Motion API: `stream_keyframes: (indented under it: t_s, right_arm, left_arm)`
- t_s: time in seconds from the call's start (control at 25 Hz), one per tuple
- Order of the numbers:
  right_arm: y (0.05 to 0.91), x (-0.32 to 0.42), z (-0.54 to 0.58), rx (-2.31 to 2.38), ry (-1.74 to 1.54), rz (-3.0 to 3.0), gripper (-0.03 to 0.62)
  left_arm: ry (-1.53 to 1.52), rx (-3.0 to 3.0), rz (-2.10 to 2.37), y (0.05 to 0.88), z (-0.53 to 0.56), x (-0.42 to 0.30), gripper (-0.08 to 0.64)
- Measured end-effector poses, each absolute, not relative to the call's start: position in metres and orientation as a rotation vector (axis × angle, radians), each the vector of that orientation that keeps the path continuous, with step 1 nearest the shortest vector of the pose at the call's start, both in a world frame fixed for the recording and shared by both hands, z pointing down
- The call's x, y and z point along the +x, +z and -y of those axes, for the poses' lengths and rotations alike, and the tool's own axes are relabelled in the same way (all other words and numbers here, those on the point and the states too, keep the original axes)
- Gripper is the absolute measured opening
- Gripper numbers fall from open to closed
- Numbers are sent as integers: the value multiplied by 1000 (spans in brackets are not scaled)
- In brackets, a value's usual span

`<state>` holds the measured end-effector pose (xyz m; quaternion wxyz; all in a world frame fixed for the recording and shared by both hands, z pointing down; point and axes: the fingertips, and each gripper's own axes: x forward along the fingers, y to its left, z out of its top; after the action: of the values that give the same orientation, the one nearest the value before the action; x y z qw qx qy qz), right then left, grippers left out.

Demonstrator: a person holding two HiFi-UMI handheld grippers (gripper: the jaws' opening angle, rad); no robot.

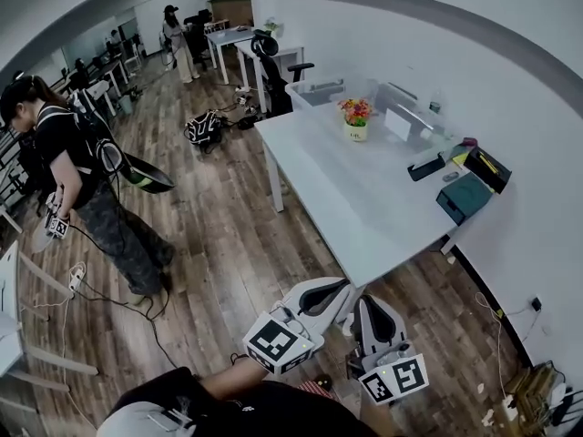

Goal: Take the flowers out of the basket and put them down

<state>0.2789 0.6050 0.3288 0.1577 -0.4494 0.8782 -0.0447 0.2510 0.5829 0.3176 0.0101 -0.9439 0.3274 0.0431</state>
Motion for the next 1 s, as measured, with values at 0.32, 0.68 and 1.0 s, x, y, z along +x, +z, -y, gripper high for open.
stream_keyframes:
  t_s: [0.32, 0.68, 1.0]
  right_arm:
    - [322, 298, -582, -1235, -120, -2519, 12]
    - [319, 282, -542, -1248, -109, -2566, 12]
    - [315, 269, -496, -1277, -96, -2576, 12]
  left_arm:
    - [145, -2914, -1036, 314, -569, 268, -8]
    - [143, -2895, -1058, 310, -529, 252, -8]
    - [190, -2928, -1062, 303, -474, 238, -8]
